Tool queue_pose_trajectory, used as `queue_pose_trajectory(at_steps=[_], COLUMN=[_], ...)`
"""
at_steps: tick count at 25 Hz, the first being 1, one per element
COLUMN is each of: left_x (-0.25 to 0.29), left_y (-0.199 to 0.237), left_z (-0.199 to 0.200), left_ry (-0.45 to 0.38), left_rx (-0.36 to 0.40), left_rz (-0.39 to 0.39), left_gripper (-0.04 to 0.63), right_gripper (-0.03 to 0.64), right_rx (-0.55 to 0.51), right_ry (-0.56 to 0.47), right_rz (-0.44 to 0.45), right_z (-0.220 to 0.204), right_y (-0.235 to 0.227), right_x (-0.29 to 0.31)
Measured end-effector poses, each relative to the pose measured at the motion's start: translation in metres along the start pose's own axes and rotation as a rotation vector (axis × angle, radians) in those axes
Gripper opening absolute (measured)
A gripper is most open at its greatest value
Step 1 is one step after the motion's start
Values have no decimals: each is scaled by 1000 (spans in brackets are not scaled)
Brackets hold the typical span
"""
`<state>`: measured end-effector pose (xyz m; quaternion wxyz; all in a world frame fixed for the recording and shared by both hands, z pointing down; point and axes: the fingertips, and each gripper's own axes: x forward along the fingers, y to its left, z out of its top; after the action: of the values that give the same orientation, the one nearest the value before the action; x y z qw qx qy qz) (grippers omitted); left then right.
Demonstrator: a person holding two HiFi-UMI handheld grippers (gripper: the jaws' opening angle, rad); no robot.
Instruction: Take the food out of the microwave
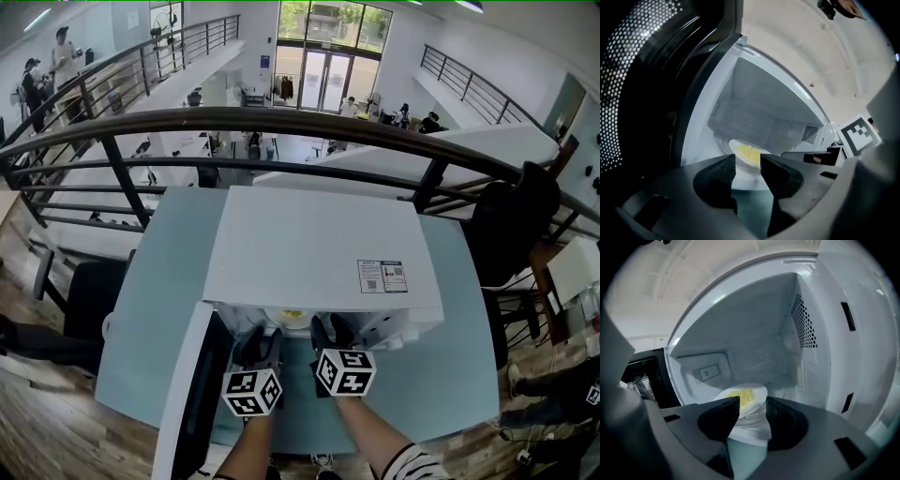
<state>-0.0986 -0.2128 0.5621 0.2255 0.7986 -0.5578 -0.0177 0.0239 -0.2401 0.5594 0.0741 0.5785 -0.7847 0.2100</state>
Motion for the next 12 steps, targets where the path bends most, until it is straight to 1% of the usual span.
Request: queue_pose_trajectory(at_steps=[7,12], left_x=[9,17], left_y=[2,3], left_z=[8,12], left_ry=[15,28], left_rx=[-12,-1], left_rz=[16,21], left_gripper=[144,144], right_gripper=[170,170], right_rx=[18,22], right_ry=[29,35], right_rz=[-29,-44], right_z=[6,10], right_y=[-2,-6], right_x=[13,22])
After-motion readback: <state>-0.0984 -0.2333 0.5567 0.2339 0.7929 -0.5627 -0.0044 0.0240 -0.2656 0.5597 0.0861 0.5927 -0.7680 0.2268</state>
